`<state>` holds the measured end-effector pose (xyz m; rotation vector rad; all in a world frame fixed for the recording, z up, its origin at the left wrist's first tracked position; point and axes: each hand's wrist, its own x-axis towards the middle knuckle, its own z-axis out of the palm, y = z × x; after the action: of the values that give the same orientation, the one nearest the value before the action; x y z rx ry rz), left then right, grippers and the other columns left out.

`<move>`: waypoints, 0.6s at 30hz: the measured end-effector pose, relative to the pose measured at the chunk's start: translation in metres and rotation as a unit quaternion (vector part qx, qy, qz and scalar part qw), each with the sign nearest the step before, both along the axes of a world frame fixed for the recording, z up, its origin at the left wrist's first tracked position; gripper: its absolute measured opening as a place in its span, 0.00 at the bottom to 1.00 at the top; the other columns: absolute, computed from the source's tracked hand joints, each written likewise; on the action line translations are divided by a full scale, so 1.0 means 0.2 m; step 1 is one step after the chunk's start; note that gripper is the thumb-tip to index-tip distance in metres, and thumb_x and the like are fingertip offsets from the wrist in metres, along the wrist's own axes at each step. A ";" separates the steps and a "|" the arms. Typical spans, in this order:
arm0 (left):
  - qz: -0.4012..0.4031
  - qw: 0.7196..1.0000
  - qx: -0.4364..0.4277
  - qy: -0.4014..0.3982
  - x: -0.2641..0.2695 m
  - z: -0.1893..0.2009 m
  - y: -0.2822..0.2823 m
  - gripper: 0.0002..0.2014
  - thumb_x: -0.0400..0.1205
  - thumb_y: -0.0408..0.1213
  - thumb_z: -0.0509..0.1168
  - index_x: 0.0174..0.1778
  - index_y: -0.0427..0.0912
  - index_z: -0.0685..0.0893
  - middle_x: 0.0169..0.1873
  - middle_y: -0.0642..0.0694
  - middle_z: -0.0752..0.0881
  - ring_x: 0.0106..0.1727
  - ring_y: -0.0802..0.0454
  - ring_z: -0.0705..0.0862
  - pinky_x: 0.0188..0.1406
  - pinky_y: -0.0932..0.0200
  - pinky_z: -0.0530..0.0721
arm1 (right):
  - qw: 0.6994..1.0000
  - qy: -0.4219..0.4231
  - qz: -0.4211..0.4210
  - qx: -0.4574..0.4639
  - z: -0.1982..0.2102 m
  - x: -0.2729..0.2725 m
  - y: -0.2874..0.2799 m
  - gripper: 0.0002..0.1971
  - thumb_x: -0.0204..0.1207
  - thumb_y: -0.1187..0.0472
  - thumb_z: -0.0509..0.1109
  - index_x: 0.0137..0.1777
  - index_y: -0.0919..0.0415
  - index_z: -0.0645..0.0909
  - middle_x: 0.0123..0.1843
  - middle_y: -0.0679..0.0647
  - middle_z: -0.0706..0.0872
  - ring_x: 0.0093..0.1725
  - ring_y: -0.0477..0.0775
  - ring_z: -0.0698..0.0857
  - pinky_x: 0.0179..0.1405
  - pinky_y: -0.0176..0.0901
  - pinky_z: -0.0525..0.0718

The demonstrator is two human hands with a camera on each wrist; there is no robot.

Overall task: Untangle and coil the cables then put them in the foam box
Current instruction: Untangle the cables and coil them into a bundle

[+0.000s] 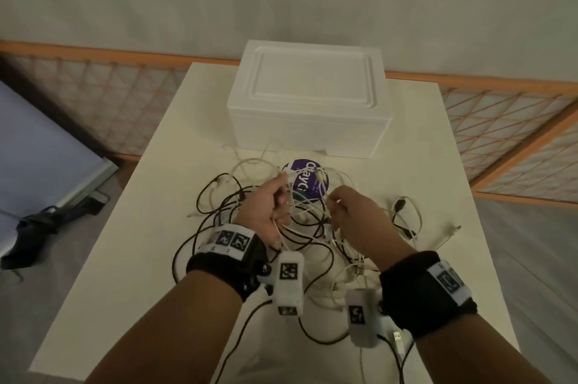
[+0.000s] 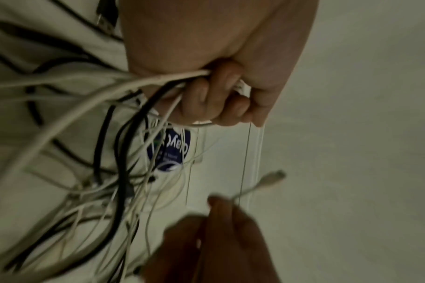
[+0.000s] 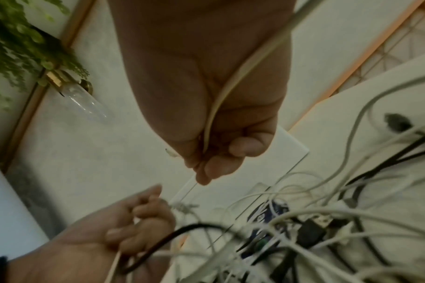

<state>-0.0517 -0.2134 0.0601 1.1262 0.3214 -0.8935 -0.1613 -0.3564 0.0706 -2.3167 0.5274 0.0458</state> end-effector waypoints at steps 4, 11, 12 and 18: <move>-0.018 0.999 -0.026 -0.029 -0.11 0.06 -0.03 0.17 0.83 0.44 0.62 0.28 0.45 0.71 0.17 0.51 0.67 0.13 0.58 0.58 0.16 0.64 0.58 | 0.998 -0.052 -0.006 0.030 0.02 0.03 0.07 0.05 0.83 0.54 0.60 0.45 0.47 0.73 0.32 0.48 0.86 0.31 0.47 0.83 0.37 0.46 0.81; -0.046 0.996 -0.035 -0.061 -0.18 0.08 0.02 0.17 0.89 0.48 0.51 0.44 0.43 0.80 0.21 0.51 0.69 0.16 0.57 0.63 0.20 0.64 0.66 | 0.991 -0.082 -0.025 0.100 0.06 0.03 0.13 0.05 0.83 0.56 0.60 0.46 0.51 0.75 0.30 0.50 0.85 0.26 0.48 0.82 0.32 0.44 0.81; -0.050 0.996 -0.032 -0.061 -0.19 0.08 0.03 0.15 0.89 0.44 0.52 0.45 0.42 0.81 0.24 0.50 0.74 0.19 0.57 0.67 0.22 0.62 0.70 | 0.991 -0.086 -0.024 0.102 0.06 0.03 0.13 0.05 0.83 0.57 0.61 0.46 0.53 0.76 0.31 0.48 0.85 0.28 0.46 0.82 0.32 0.42 0.81; -0.109 0.982 0.068 -0.140 -0.23 0.09 0.08 0.10 0.86 0.30 0.56 0.43 0.42 0.79 0.27 0.48 0.78 0.22 0.56 0.73 0.20 0.62 0.72 | 0.983 -0.154 0.087 0.046 0.10 0.06 0.20 0.03 0.80 0.59 0.66 0.47 0.55 0.82 0.40 0.40 0.80 0.42 0.39 0.77 0.41 0.25 0.70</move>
<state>-0.0976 -0.1972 0.0779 1.4158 0.0269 -0.8983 -0.1491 -0.3154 0.0905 -2.2193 0.1621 -0.1983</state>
